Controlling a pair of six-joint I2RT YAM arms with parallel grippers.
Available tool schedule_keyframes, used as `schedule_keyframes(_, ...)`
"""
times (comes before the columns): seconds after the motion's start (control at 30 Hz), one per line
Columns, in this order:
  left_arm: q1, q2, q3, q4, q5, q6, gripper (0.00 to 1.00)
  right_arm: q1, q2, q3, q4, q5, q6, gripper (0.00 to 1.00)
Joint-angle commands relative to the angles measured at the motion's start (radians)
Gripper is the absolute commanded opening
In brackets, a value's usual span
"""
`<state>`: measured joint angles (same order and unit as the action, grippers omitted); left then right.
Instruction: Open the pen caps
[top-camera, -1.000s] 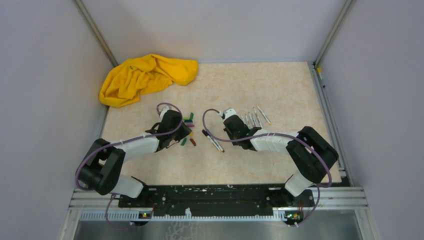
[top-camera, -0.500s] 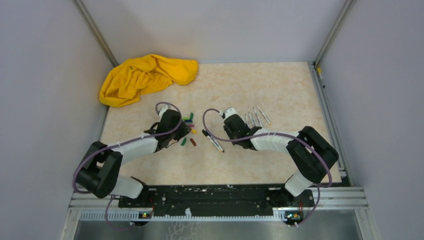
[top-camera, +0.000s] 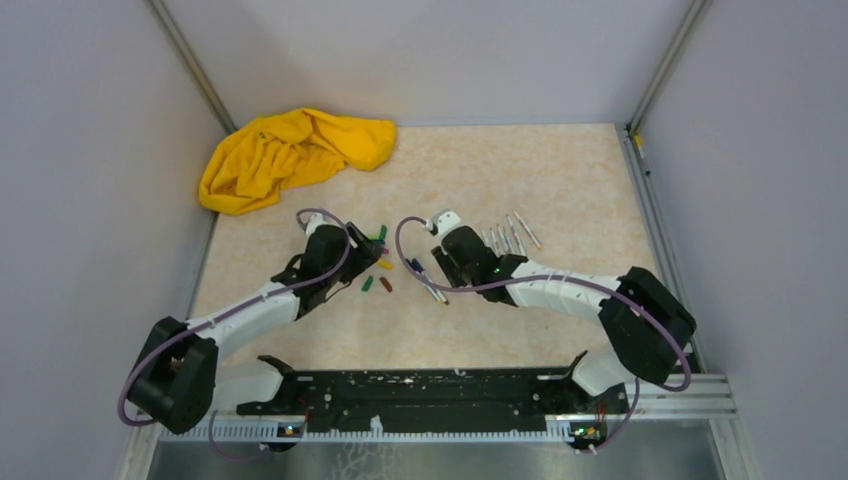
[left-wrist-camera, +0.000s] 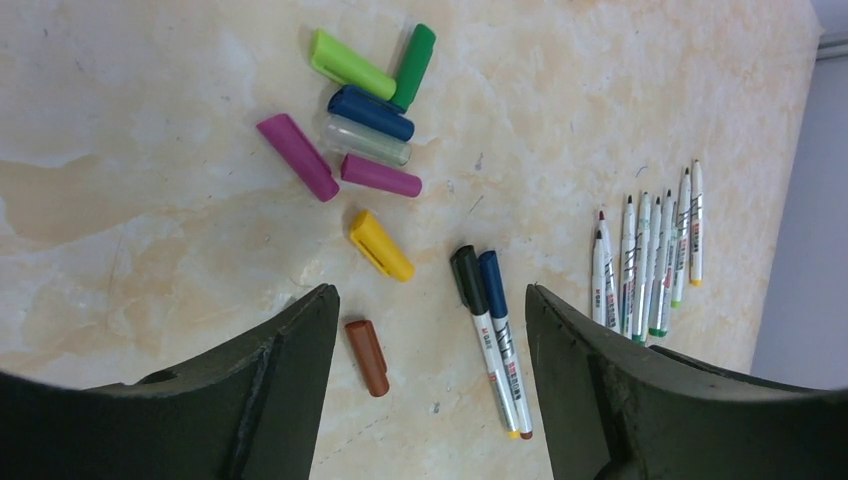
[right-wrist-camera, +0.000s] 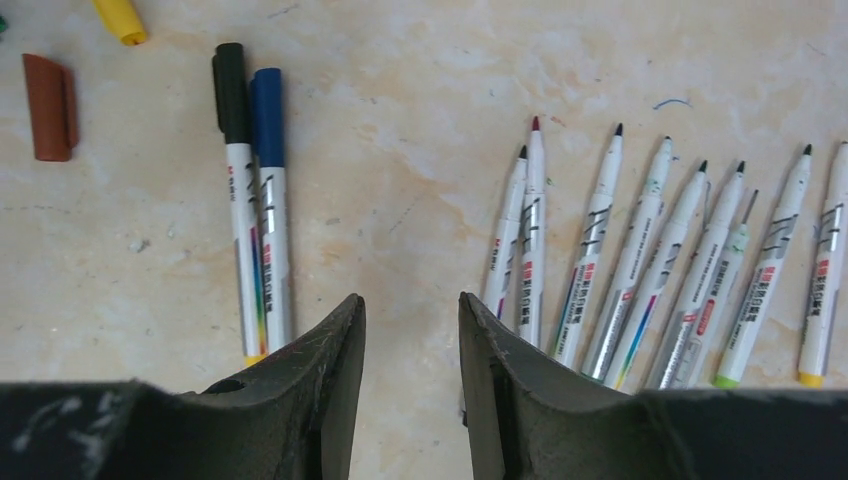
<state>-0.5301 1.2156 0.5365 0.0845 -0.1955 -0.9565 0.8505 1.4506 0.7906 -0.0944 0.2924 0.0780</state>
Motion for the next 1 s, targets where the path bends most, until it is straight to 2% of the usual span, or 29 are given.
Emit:
schedule_keyframes(0.0,0.000,-0.030,-0.046,0.042,0.017,-0.016,0.76,0.041,0.037,0.051,0.036,-0.049,-0.008,0.39)
schedule_keyframes(0.97,-0.001,-0.074,-0.118,0.099,0.051,-0.027,0.78,0.093,0.224,0.054,0.086,-0.073,0.042,0.37)
